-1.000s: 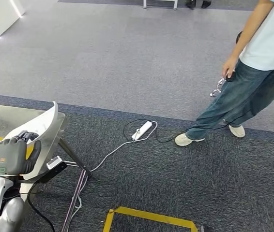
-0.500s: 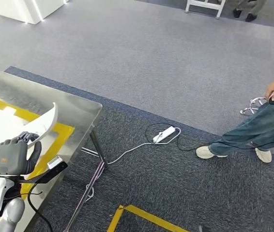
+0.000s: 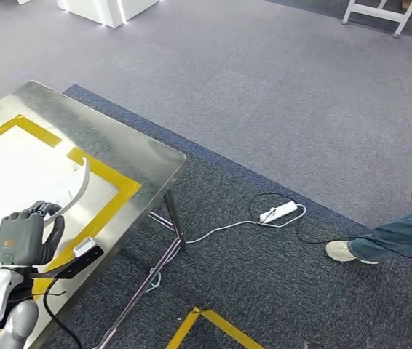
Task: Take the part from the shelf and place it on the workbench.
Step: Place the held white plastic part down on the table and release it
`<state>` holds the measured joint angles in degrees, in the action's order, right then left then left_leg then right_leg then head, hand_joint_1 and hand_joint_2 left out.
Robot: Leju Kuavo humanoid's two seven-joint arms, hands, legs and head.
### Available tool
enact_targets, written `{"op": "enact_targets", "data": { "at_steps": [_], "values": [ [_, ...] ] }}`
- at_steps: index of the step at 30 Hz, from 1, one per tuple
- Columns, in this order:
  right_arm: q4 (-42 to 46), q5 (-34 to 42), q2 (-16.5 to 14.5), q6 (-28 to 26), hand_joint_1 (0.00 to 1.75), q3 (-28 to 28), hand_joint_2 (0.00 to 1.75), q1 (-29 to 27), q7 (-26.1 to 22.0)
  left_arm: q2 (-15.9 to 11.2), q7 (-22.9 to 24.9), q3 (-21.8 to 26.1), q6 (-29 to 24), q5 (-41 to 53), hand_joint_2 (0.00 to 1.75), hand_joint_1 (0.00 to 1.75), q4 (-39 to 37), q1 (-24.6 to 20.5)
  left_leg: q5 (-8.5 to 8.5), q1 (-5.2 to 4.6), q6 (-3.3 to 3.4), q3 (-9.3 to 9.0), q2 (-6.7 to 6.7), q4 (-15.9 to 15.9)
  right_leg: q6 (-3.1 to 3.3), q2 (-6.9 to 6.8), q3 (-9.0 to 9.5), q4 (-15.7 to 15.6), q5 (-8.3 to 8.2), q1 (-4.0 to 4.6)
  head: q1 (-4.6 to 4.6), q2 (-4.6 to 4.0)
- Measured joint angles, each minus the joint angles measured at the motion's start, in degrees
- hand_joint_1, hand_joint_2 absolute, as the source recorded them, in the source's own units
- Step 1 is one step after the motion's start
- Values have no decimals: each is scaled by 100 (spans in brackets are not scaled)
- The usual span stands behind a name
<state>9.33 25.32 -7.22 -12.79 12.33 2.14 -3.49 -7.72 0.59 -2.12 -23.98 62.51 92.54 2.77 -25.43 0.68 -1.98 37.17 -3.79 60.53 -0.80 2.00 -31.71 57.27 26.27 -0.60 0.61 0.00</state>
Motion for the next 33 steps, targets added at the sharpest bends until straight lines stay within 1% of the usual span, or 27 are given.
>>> {"op": "enact_targets", "data": {
  "at_steps": [1,2,3,4,5,6,8,10,12,13,14,16,18,19,20,21,22,23,24,25,26,27,28,30,31,32,33],
  "values": [
    [0,-1,1,-4,0,-1,0,-5,0,2,0,-2,1,0,175,175,2,-10,-181,-10,-26,169,175,348,21,-84,10,-8,4,8,16,0],
    [0,-2,1,-4,0,-1,0,-10,1,4,0,-4,1,0,175,175,3,-14,-356,-4,-47,365,259,746,37,-174,13,-9,12,13,22,0],
    [0,-3,1,-4,0,-1,0,-14,1,8,0,-7,2,0,175,175,3,-9,-462,2,-62,525,291,1070,43,-265,15,-8,20,15,21,0],
    [0,-3,1,-4,0,-1,0,-15,1,9,1,-8,3,0,175,175,3,2,-464,8,-73,600,304,1222,44,-353,20,-8,30,15,24,0],
    [0,-3,1,-4,0,-1,0,-13,1,8,2,-7,4,0,175,175,3,9,-358,12,-78,561,319,1150,41,-437,31,-7,41,14,24,0],
    [0,-3,1,-4,0,-1,0,-9,1,7,3,-6,4,0,175,175,4,11,-171,14,-77,408,365,864,30,-515,50,-7,56,12,24,0],
    [0,-3,1,-4,0,-1,0,-2,1,7,4,-5,5,1,175,175,7,-2,155,-14,-48,-17,638,79,-21,-653,95,8,106,40,29,0],
    [0,-3,1,-4,0,-2,0,1,1,9,5,-7,9,2,175,175,9,-22,229,-48,28,-226,821,-334,-82,-786,127,20,156,89,20,0],
    [2,-3,1,-4,0,-3,0,7,1,6,10,-2,14,2,175,175,10,-14,203,-51,113,-220,710,-362,-135,-905,165,7,190,102,6,0],
    [3,-3,1,-4,0,-3,0,15,0,3,15,2,16,2,175,175,13,-5,204,-40,143,-220,635,-371,-168,-835,166,32,231,89,0,0],
    [3,-3,1,-3,0,-4,0,22,-2,1,22,4,20,2,175,175,15,-4,209,-25,177,-223,562,-380,-198,-697,124,146,320,73,-9,0],
    [3,-3,1,3,0,-5,0,26,-5,3,35,4,33,2,175,175,20,-17,215,0,231,-227,426,-389,-237,-339,-156,737,638,49,-33,0],
    [2,-3,1,13,0,-5,0,13,-5,7,43,2,55,2,175,175,20,-18,214,-4,256,-227,278,-386,-245,-229,-556,1499,911,47,-41,0],
    [2,-3,1,18,0,-5,0,5,-5,9,45,1,62,2,175,175,20,-13,214,-6,258,-228,193,-383,-243,-219,-688,1689,909,48,-41,0],
    [2,-3,1,21,0,-6,0,-3,-6,9,47,1,66,2,175,175,20,-9,213,-8,258,-231,103,-381,-235,-210,-721,1651,786,47,-40,0],
    [2,-3,1,24,0,-7,0,-7,-7,9,51,0,66,2,175,175,20,-8,212,-5,254,-237,12,-379,-222,-183,-653,1403,572,45,-40,0],
    [2,-3,1,24,0,-8,0,-8,-8,9,57,0,66,2,175,175,20,-9,210,0,245,-243,-72,-377,-211,-104,-514,1023,327,36,-41,0],
    [2,-3,1,24,0,-8,0,-10,-9,9,63,1,66,2,175,175,20,-11,207,-4,225,-240,-150,-368,-200,52,-367,645,146,13,-41,0],
    [1,-3,1,25,0,-9,0,-8,-10,9,68,1,66,2,175,175,20,-16,211,-3,198,-223,-224,-356,-192,191,-240,361,52,-9,-40,0],
    [1,-4,1,26,0,-9,0,-6,-9,8,70,2,66,2,175,175,20,-20,223,2,161,-198,-291,-351,-184,297,-166,203,28,-24,-40,0],
    [0,-4,1,26,0,-9,0,-4,-8,7,70,3,67,2,175,175,20,-19,240,8,120,-172,-358,-352,-169,337,-134,155,55,-28,-38,0],
    [0,-4,1,27,0,-9,0,1,-6,4,70,5,67,1,175,175,20,-11,259,24,82,-153,-427,-361,-145,278,-111,138,60,-27,-37,0],
    [0,-3,0,14,0,-10,0,3,-5,2,70,9,67,1,175,175,20,3,257,27,47,-141,-398,-357,-113,217,-102,130,52,-26,-35,0],
    [1,-2,-1,-16,0,-17,0,2,-19,-8,70,17,67,0,175,175,20,6,96,6,-5,-26,-105,-121,-40,94,-79,101,35,-31,-6,0],
    [2,-3,-1,-31,0,-28,0,-2,-29,-9,70,16,68,0,175,175,20,-2,-74,-5,-23,112,101,174,-14,37,-74,95,34,-23,9,0],
    [2,-3,-1,-33,0,-40,0,-7,-40,-9,71,14,70,0,175,175,20,-11,-268,-8,-38,293,233,560,6,-22,-75,93,36,-13,22,0],
    [2,-3,-1,-33,0,-51,0,-13,-45,-6,74,10,74,0,175,175,19,-11,-425,-4,-50,466,288,934,15,-79,-78,94,39,-6,22,0]
  ]
}}
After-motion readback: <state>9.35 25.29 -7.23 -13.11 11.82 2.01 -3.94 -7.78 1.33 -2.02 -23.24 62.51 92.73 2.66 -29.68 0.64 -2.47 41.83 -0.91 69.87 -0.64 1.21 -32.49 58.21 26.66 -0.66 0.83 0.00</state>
